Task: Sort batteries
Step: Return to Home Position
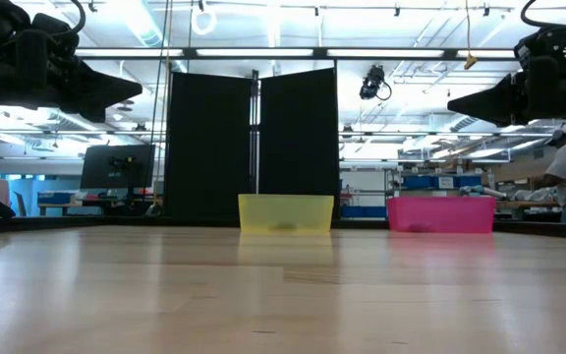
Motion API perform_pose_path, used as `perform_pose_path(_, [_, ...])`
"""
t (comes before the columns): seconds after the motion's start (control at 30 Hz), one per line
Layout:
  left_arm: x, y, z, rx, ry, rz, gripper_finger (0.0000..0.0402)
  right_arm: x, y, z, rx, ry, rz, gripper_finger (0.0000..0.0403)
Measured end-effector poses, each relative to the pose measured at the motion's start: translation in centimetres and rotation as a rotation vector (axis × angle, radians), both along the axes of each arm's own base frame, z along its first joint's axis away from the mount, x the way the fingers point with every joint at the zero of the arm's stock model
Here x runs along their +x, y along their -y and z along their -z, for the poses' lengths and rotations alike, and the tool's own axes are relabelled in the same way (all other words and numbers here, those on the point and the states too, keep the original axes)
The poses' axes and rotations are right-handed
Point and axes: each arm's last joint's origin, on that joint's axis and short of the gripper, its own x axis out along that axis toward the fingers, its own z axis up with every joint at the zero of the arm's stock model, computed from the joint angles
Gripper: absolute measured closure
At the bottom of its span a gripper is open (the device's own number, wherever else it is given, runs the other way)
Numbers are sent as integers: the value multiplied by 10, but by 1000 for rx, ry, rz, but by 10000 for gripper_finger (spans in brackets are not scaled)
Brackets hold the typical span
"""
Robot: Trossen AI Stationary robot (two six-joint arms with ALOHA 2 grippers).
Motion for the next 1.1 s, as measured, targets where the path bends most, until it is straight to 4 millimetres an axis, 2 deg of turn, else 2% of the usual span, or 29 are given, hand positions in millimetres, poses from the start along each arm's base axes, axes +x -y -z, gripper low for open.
perform_pose_path(1.1, [0,0,0,0,0,0,392,0,0,0,0,0,0,371])
